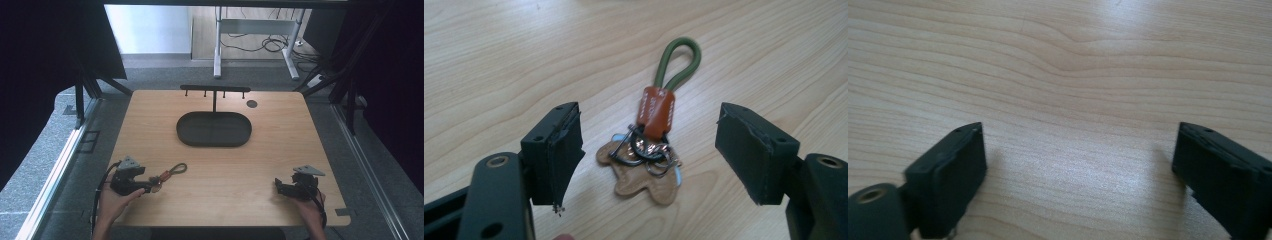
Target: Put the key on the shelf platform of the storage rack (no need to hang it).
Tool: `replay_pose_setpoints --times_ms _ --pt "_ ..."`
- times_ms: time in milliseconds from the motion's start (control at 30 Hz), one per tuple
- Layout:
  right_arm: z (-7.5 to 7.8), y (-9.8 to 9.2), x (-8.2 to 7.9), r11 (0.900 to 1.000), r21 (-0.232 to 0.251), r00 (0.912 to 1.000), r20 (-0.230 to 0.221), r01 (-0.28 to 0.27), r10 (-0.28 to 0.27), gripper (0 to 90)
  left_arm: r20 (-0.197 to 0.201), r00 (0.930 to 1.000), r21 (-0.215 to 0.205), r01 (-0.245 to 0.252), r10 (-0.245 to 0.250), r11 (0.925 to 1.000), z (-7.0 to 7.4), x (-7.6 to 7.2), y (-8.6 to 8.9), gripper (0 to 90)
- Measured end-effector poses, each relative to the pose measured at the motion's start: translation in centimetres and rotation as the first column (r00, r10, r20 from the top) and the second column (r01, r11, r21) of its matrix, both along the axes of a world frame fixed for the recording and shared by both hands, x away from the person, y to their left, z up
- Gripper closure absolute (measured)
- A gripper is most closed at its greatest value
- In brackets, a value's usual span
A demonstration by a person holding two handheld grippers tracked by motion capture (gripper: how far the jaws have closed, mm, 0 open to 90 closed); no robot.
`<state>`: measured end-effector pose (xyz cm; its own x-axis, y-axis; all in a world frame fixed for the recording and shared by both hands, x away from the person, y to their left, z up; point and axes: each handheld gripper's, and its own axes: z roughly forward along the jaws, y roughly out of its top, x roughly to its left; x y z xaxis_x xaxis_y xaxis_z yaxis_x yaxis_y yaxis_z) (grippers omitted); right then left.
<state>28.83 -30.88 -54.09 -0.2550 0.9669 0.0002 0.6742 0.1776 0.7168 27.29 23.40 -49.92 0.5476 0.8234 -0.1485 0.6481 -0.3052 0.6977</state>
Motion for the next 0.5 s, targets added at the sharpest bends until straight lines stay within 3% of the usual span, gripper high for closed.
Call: replay_pose_setpoints --times_ms 133,500 --pt "0.4 -0.6 -0.1 0.996 0.089 0.9997 0.003 -0.024 0.024 14.2 0.001 1.0 0.003 -0.005 0.005 1.0 0.0 0.0 0.0 27.2" --pt "1.4 -0.8 -0.6 0.99 0.106 0.9932 0.084 -0.089 0.08 18.0 0.055 0.9982 -0.035 -0.024 0.026 0.9991 1.3 -0.7 0.1 27.6"
